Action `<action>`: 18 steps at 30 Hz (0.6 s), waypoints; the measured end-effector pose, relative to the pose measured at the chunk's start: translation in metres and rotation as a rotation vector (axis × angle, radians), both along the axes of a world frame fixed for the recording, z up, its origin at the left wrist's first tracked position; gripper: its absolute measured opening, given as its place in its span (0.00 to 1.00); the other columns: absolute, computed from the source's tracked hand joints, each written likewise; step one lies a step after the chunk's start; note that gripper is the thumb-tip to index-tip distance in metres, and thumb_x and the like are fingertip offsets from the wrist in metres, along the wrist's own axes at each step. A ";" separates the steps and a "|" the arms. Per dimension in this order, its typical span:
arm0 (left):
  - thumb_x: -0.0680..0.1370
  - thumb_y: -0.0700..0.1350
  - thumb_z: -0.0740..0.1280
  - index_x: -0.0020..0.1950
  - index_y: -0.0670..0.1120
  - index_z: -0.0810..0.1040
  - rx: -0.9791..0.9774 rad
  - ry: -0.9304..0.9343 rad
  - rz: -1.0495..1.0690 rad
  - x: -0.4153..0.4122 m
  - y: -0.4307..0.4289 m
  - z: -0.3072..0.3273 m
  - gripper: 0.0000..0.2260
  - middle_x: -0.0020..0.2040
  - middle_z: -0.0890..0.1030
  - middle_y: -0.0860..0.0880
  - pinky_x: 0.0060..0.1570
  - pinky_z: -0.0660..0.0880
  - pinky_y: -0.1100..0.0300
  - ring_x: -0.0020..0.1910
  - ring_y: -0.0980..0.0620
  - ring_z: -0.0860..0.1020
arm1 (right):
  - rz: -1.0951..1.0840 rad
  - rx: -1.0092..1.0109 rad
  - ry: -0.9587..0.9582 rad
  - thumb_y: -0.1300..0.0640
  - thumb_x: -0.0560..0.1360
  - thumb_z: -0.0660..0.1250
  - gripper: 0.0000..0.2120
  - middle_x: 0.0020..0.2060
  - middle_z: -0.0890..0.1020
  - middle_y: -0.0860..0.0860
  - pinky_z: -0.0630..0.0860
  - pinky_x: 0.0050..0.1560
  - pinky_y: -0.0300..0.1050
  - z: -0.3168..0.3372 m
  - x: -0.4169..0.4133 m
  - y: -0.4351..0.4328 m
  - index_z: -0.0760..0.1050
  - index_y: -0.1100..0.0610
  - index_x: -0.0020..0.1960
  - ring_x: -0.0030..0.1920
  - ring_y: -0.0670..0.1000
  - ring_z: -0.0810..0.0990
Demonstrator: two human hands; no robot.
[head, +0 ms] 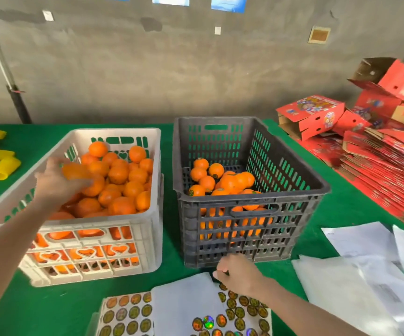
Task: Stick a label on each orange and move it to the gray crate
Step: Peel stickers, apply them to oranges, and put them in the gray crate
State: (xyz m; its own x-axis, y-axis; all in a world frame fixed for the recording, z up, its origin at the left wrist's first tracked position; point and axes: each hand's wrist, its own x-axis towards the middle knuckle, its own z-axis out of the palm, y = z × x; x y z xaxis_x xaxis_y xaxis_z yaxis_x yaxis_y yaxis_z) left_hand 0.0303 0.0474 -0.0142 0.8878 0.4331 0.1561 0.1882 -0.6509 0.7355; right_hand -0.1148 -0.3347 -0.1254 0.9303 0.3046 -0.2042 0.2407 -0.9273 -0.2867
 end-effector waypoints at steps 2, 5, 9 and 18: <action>0.65 0.47 0.79 0.69 0.51 0.65 -0.157 -0.159 -0.033 -0.019 -0.022 0.017 0.36 0.66 0.70 0.41 0.59 0.72 0.44 0.64 0.40 0.70 | -0.040 -0.024 0.083 0.47 0.80 0.55 0.24 0.27 0.67 0.56 0.68 0.35 0.45 -0.013 -0.001 0.000 0.67 0.61 0.31 0.33 0.54 0.70; 0.64 0.46 0.80 0.62 0.52 0.73 -0.333 -0.289 -0.234 -0.063 -0.063 0.035 0.30 0.54 0.78 0.49 0.47 0.73 0.54 0.53 0.48 0.77 | -0.109 -0.005 0.179 0.37 0.78 0.54 0.30 0.25 0.67 0.53 0.71 0.41 0.45 -0.025 0.000 0.013 0.67 0.59 0.28 0.32 0.52 0.68; 0.57 0.52 0.80 0.56 0.58 0.75 -0.497 -0.218 -0.469 -0.123 -0.105 0.026 0.29 0.49 0.81 0.56 0.42 0.78 0.57 0.47 0.54 0.81 | -0.202 0.108 0.212 0.46 0.76 0.63 0.21 0.34 0.78 0.58 0.77 0.51 0.48 -0.038 0.001 0.031 0.74 0.61 0.33 0.41 0.56 0.78; 0.49 0.54 0.77 0.60 0.46 0.74 -0.718 0.267 -0.424 -0.166 -0.148 -0.068 0.40 0.55 0.79 0.41 0.62 0.71 0.43 0.56 0.40 0.77 | -0.132 -0.156 0.231 0.29 0.71 0.57 0.36 0.71 0.65 0.58 0.60 0.68 0.58 -0.054 0.000 0.039 0.78 0.60 0.57 0.72 0.61 0.59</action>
State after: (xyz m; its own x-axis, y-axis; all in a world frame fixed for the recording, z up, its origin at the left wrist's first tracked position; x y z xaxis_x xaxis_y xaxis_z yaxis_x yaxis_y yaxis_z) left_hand -0.1360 -0.1002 -0.0820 0.9642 -0.0285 -0.2635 0.2595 -0.1014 0.9604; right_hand -0.1146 -0.2961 -0.1799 0.8833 0.1323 -0.4497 0.0600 -0.9834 -0.1715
